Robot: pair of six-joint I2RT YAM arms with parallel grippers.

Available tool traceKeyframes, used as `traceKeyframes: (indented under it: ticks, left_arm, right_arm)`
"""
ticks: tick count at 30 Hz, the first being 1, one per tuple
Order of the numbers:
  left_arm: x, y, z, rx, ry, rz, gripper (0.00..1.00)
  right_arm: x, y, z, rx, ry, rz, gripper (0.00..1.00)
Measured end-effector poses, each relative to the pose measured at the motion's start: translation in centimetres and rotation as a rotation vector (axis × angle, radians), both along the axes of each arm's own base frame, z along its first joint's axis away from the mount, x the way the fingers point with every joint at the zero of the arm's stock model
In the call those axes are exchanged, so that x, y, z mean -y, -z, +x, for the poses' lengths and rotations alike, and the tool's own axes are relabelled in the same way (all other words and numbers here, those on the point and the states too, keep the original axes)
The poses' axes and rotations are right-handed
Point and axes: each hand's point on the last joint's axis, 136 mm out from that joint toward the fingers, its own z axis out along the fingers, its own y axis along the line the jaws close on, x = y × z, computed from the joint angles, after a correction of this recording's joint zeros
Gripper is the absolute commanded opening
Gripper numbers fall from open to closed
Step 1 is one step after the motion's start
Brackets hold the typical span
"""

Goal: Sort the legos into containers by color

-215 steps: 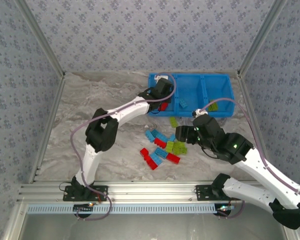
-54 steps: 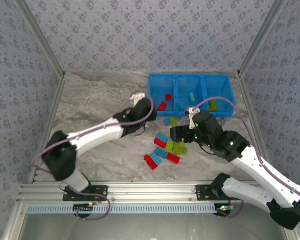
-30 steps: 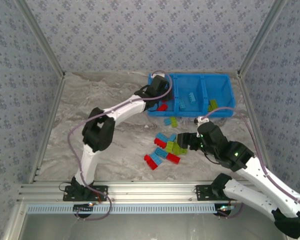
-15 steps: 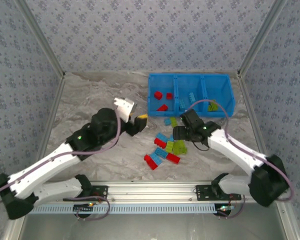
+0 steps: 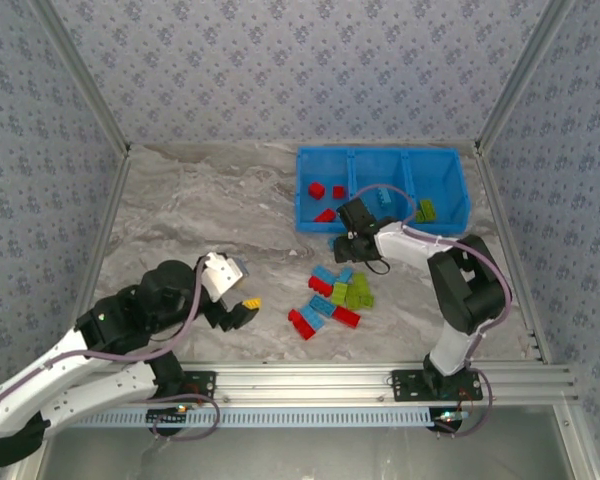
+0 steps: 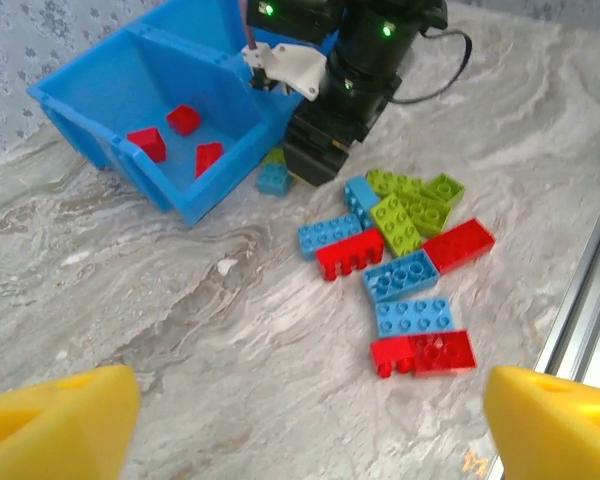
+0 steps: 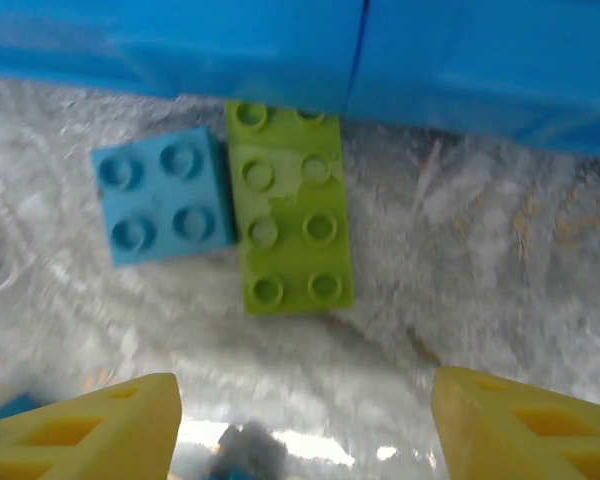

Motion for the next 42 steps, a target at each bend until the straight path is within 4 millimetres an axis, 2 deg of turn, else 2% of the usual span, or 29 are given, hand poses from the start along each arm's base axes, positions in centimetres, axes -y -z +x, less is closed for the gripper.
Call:
traceKeyframes:
  ticks: [5,14,19,21,25,30,34,36,39,42]
  left_arm:
    - [-0.1,2.5,-0.3,-0.02,0.028,0.061,0.99]
    - [-0.2,3.0,-0.4,-0.017,0.035,0.074,0.99]
    - [-0.3,3.0,-0.5,-0.015,0.034,0.07,0.99]
    - [-0.3,2.9,-0.5,-0.014,0.034,0.069,0.99]
    - [-0.4,2.8,-0.5,-0.01,0.035,0.061,0.99]
    - [-0.1,2.6,-1.0,-0.017,0.059,0.041,0.99]
    - [0.4,1.9,-1.6,-0.018,0.098,-0.014,0.99]
    - [0.6,1.5,-1.7,-0.018,0.111,-0.051,0.99]
    - [0.5,0.8,-1.2,-0.009,0.09,-0.116,0.99]
    - [-0.1,-0.1,-0.5,0.01,0.045,-0.193,0.99]
  right_arm:
    - [-0.5,1.2,0.8,-0.016,-0.036,-0.016,0.54]
    - [-0.7,1.4,1.5,-0.012,-0.055,-0.045,0.36]
    - [-1.0,1.1,1.3,0.004,-0.055,-0.048,0.34]
    - [-1.0,1.0,0.3,0.007,-0.061,-0.045,0.34]
    - [-0.6,-1.1,-2.4,0.033,-0.069,-0.03,0.34]
    - [0.7,-6.8,-4.2,0.159,-0.03,0.033,0.34]
    - [3.6,-12.3,-4.8,0.298,0.062,0.095,0.35]
    - [6.7,-14.8,-3.9,0.369,0.167,0.12,0.33]
    - [13.1,-16.1,-1.6,0.406,0.374,0.103,0.33]
    - [18.2,-15.2,1.5,0.356,0.528,0.078,0.33]
